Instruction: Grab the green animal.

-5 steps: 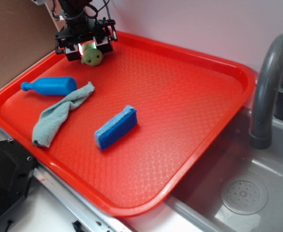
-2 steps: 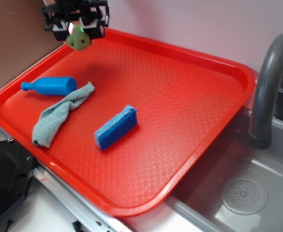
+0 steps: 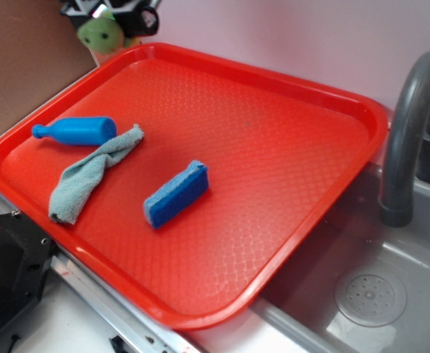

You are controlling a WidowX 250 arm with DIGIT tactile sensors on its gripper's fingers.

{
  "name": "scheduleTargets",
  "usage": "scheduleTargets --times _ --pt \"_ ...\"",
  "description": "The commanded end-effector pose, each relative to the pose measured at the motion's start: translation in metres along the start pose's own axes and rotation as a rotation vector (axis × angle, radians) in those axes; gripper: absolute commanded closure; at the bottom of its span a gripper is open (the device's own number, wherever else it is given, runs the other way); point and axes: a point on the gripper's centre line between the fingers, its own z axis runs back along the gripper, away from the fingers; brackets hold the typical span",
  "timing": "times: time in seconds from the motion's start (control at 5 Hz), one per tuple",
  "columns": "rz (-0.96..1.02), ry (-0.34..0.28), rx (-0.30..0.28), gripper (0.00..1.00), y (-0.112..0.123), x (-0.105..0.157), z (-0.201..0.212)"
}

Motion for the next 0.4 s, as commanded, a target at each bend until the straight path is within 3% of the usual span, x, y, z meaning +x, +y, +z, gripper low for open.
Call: scheduleTargets --times 0.0,0.2 --pt "-0.094 -0.071 -0.085 1.00 -0.0013 -0.0285 0.0501" --pt "-0.018 -0.060 -0.061 1.00 0.0031 -0.0245 0.0455"
